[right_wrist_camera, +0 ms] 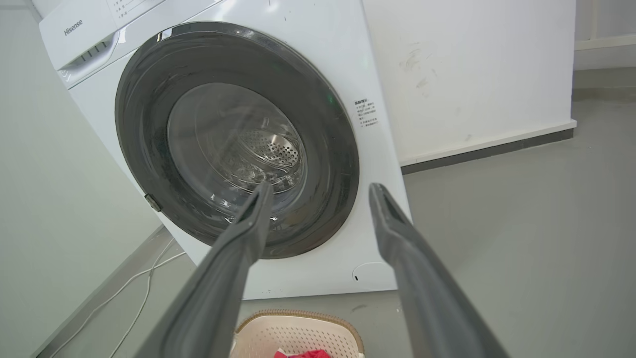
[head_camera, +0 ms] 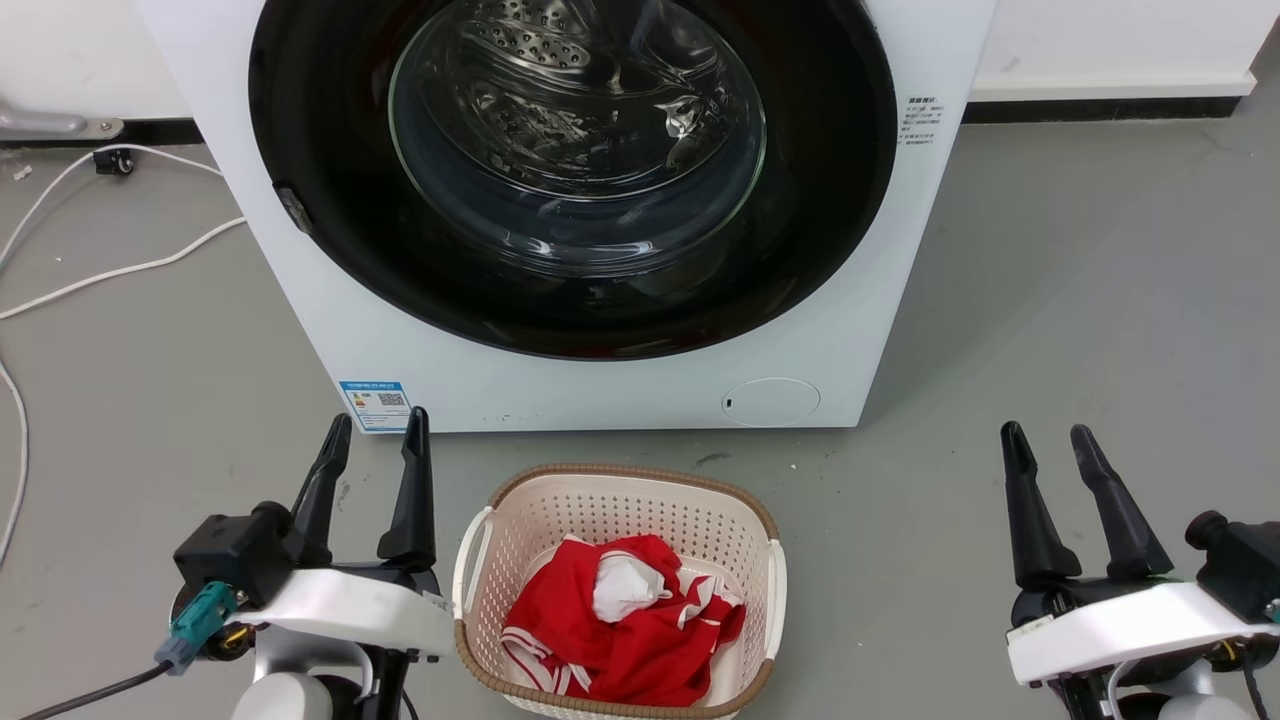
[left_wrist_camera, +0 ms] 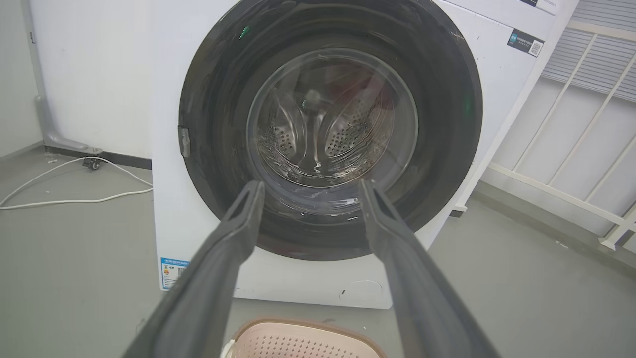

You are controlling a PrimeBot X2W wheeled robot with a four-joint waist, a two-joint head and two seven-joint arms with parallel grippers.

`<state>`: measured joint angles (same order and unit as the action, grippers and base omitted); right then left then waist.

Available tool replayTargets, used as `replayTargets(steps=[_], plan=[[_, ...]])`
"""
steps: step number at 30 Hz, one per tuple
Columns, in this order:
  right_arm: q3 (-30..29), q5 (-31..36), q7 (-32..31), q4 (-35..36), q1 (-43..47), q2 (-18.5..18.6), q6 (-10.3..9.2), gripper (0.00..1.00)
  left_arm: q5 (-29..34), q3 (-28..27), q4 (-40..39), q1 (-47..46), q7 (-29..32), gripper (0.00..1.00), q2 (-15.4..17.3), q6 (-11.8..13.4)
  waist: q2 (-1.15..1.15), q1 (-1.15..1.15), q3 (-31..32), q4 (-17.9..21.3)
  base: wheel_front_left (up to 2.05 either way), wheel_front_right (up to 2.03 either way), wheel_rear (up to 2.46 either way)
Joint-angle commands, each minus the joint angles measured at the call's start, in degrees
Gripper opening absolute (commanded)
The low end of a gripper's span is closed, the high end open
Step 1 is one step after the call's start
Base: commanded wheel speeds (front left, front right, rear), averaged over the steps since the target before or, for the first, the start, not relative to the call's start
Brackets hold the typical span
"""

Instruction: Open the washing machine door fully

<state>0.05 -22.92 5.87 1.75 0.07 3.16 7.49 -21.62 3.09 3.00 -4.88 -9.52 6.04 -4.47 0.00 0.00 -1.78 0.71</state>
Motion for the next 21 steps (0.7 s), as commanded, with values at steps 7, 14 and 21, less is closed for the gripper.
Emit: replayTargets(steps=[7, 14, 21], plan=[[-0.07, 4.74, 0.18, 1.02, 0.31, -0.18, 0.00, 1.00, 4.82, 1.55, -0.72, -0.75, -1.28, 1.00, 1.35, 1.94, 0.00, 0.00, -0.13, 0.06, 0.00, 0.00, 0.00], [-0.24, 8.14, -0.09, 1.26, 0.70, -0.23, 0.00, 1.00, 7.92, 2.66, -0.98, -0.64, -2.13, 1.00, 2.09, 3.46, 0.00, 0.00, -0.21, 0.08, 0.00, 0.00, 0.00], [-0.47, 10.99, -0.03, 1.58, 1.03, -0.26, -0.01, 1.00, 9.45, 2.45, -2.16, 0.15, -2.98, 1.00, 1.65, 4.61, 0.00, 0.00, -0.40, 0.09, 0.00, 0.00, 0.00]])
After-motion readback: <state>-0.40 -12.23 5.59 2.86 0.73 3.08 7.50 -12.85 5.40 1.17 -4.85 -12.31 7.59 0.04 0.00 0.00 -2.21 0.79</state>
